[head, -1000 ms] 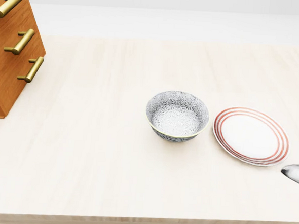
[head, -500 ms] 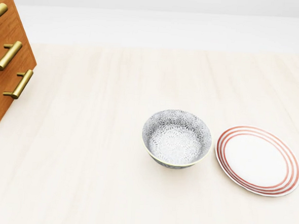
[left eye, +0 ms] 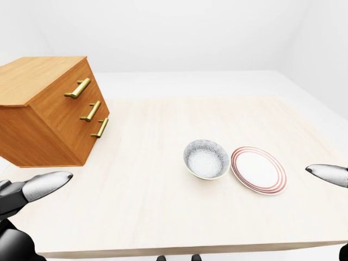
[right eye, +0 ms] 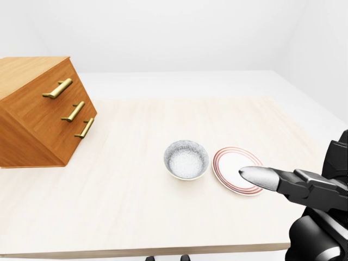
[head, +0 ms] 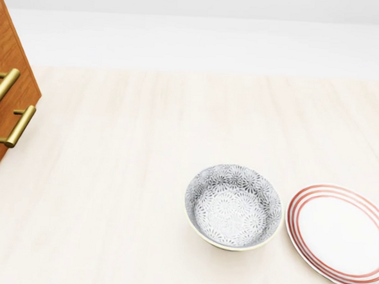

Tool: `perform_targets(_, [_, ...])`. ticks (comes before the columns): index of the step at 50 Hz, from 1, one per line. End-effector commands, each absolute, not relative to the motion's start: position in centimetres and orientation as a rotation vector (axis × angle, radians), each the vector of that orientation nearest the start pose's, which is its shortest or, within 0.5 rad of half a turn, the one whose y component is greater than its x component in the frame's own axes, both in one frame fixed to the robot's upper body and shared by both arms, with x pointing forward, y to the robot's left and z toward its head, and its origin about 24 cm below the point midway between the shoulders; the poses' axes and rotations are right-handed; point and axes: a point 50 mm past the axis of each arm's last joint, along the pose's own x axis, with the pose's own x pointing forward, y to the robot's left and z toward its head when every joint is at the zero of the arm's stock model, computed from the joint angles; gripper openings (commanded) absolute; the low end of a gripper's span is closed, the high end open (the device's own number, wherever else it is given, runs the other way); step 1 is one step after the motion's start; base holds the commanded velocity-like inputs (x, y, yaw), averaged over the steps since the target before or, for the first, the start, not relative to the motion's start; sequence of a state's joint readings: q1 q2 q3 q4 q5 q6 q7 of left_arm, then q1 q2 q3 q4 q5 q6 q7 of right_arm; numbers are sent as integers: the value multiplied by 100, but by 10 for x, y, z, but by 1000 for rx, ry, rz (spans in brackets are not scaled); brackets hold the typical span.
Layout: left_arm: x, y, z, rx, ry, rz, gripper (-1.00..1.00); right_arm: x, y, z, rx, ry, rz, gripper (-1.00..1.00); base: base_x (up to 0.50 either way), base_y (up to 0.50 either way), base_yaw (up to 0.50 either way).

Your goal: Put the bowl on top of the cabinet.

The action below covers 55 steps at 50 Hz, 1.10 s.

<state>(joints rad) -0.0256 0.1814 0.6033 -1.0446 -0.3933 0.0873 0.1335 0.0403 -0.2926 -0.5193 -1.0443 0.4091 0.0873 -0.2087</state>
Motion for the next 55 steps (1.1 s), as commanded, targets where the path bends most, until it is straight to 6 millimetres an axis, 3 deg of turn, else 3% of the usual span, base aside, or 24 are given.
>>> perform_targets(1, [124,233,264,41,-1074,359,100,131,-223,261,-88,-1005,-292,100,0,50,0])
perform_targets(37, [126,231,263,35,-1064,348,100,133,-219,257,-134,-1001,-290,100,0,49,0])
perform_targets(55, [127,230,262,45,-1063,347,100,134,-217,256,-157,-998,-288,100,34,2,0])
